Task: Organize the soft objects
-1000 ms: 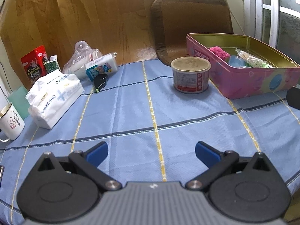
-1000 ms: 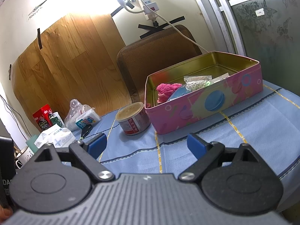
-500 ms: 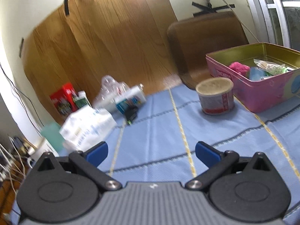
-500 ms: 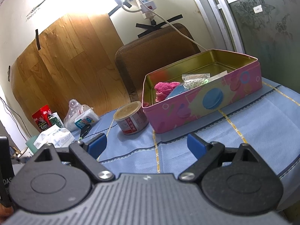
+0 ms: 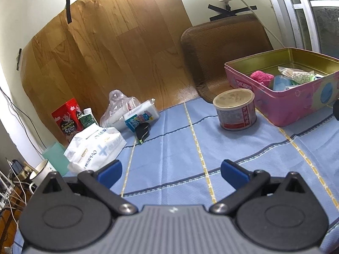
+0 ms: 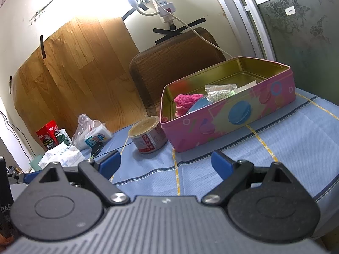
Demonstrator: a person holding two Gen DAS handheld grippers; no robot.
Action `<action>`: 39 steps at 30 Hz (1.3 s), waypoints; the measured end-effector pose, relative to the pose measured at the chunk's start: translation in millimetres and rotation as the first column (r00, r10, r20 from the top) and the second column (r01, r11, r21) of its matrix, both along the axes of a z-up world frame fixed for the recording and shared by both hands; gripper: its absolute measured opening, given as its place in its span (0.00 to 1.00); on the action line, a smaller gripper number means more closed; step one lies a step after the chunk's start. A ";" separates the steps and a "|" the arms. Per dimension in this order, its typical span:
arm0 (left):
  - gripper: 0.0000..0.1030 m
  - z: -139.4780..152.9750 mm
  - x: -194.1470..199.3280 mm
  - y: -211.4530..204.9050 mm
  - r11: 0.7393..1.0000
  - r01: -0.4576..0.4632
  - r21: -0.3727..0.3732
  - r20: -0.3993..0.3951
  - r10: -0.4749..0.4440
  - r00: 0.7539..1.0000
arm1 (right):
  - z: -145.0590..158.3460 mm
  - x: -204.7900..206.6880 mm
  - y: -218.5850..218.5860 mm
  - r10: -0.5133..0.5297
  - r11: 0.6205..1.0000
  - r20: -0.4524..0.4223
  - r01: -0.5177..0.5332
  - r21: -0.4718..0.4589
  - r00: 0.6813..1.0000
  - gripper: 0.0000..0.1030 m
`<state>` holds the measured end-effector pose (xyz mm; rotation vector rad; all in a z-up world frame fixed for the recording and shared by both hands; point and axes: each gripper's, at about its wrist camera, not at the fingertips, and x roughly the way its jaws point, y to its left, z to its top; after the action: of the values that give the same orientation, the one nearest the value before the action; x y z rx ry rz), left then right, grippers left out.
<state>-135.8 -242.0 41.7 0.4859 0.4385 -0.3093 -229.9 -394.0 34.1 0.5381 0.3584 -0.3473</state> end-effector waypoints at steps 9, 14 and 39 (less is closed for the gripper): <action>1.00 1.8 0.0 1.8 0.999 0.032 -0.023 -0.061 -0.033 0.998 | 1.7 -2.4 -0.6 0.005 1.000 0.010 -0.005 -0.008 1.000 0.92; 1.00 1.3 -0.1 2.0 0.998 0.044 -0.038 -0.104 -0.048 0.993 | 1.6 -3.3 -0.9 0.008 1.000 0.010 -0.008 -0.005 1.000 0.92; 1.00 0.5 3.3 5.4 0.995 0.042 -0.094 -0.200 -0.060 0.978 | 1.9 -3.4 -1.7 0.026 1.000 0.012 -0.026 -0.013 1.000 0.92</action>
<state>-132.5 -236.6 42.3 0.3798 0.6087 -0.4289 -233.3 -395.7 36.0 0.5224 0.3507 -0.3208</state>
